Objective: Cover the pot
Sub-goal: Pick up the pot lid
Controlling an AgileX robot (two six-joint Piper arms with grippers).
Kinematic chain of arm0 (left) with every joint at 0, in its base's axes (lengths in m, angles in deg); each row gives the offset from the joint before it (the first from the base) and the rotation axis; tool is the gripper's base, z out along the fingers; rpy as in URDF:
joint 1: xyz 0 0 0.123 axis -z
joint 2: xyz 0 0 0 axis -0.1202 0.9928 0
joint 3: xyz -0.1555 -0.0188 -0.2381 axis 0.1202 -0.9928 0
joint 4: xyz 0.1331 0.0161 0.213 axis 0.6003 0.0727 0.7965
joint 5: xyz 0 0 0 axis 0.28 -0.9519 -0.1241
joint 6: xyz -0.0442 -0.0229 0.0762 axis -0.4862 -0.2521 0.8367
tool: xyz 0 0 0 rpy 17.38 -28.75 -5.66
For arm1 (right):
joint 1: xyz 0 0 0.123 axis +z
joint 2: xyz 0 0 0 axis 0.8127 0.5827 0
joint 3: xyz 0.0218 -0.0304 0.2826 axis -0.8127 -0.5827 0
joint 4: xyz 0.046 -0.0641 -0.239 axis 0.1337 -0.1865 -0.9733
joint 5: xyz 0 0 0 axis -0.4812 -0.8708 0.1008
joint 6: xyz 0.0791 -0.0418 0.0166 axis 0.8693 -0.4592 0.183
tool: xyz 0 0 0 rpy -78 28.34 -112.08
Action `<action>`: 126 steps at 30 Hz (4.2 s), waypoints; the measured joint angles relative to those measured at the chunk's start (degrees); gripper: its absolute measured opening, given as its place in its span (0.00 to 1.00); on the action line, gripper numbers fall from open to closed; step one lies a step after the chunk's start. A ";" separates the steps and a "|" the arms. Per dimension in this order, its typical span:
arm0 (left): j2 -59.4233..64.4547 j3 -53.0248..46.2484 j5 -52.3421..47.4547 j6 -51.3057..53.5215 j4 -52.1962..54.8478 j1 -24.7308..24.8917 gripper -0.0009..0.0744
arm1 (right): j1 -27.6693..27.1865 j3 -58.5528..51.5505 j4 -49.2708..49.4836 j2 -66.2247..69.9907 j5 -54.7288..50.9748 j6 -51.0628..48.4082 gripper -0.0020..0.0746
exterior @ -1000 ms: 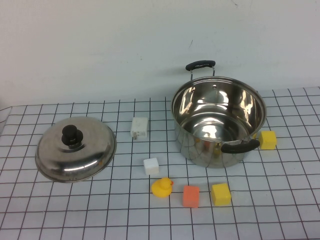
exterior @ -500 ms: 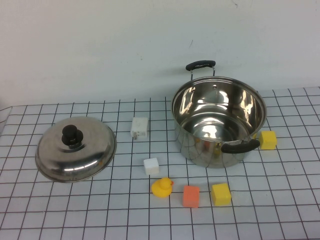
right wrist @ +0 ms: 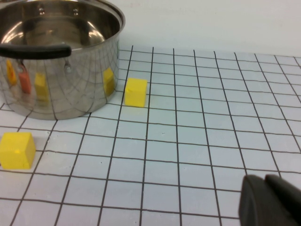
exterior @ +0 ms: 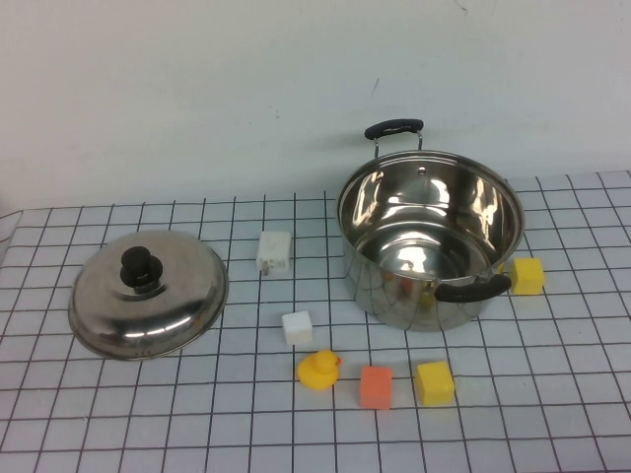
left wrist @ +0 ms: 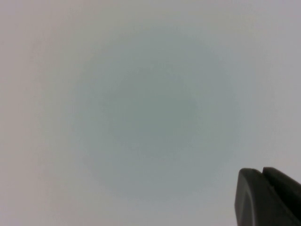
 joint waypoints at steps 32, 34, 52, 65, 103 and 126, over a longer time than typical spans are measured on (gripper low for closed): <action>65.85 25.79 16.80 0.91 6.82 0.00 0.01 | 0.00 0.00 0.00 0.00 0.00 0.00 0.04; 69.46 25.79 23.04 0.91 8.47 0.00 0.01 | 0.00 0.00 0.00 0.00 0.00 0.00 0.04; 94.73 25.48 43.47 7.87 11.12 0.00 0.20 | 0.00 0.00 0.00 0.00 0.00 0.00 0.04; 108.10 25.48 51.87 8.11 11.12 0.00 0.68 | 0.00 0.00 0.00 0.00 0.00 0.00 0.04; 129.79 41.22 51.81 6.49 9.23 0.00 0.69 | 0.00 0.00 0.00 0.00 0.00 0.00 0.04; 133.98 44.25 49.53 3.81 8.53 0.00 0.53 | 0.00 0.00 0.00 0.00 0.00 0.00 0.04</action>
